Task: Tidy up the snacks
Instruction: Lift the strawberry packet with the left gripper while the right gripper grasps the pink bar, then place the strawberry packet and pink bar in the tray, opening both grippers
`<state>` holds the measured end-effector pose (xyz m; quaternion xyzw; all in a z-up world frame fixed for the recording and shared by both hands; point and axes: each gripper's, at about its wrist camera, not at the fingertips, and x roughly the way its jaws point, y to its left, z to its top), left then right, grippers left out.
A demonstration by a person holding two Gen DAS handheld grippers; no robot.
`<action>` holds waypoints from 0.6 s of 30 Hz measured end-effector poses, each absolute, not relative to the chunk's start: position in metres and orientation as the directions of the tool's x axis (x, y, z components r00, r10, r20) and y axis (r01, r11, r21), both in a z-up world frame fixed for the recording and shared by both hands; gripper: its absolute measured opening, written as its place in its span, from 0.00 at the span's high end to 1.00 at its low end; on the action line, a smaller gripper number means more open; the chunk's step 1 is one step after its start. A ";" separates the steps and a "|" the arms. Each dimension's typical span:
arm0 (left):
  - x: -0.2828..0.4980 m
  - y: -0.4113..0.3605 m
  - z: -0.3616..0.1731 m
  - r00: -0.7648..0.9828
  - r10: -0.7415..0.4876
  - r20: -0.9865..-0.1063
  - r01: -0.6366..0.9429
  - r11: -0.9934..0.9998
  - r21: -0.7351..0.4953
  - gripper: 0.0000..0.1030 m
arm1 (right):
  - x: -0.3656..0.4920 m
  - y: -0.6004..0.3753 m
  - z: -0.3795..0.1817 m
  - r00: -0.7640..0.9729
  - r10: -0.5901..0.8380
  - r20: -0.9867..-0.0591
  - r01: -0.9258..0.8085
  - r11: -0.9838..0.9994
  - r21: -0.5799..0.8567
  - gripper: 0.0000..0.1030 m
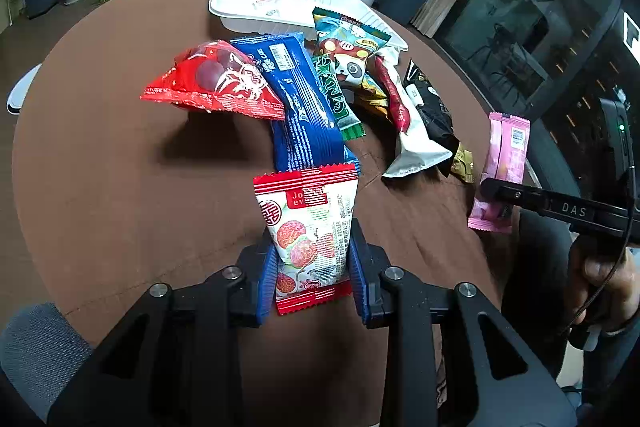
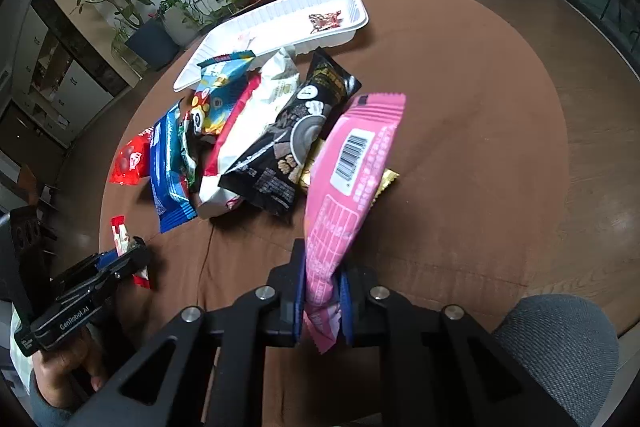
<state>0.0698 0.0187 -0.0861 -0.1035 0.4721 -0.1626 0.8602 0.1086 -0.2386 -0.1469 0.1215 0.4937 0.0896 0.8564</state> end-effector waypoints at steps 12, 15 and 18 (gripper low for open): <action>0.083 0.052 -0.061 0.541 -0.442 -0.716 0.153 0.888 -0.433 0.72 | 0.117 -0.272 -0.105 0.561 0.355 -0.748 -0.052 0.917 0.395 0.86; 0.096 0.072 -0.044 0.574 -0.445 -0.688 0.141 0.880 -0.453 0.72 | 0.132 -0.298 -0.089 0.600 0.331 -0.729 -0.021 0.917 0.399 0.86; 0.117 0.093 -0.026 0.606 -0.424 -0.673 0.129 0.888 -0.442 0.72 | 0.155 -0.327 -0.072 0.637 0.292 -0.714 0.012 0.922 0.388 0.86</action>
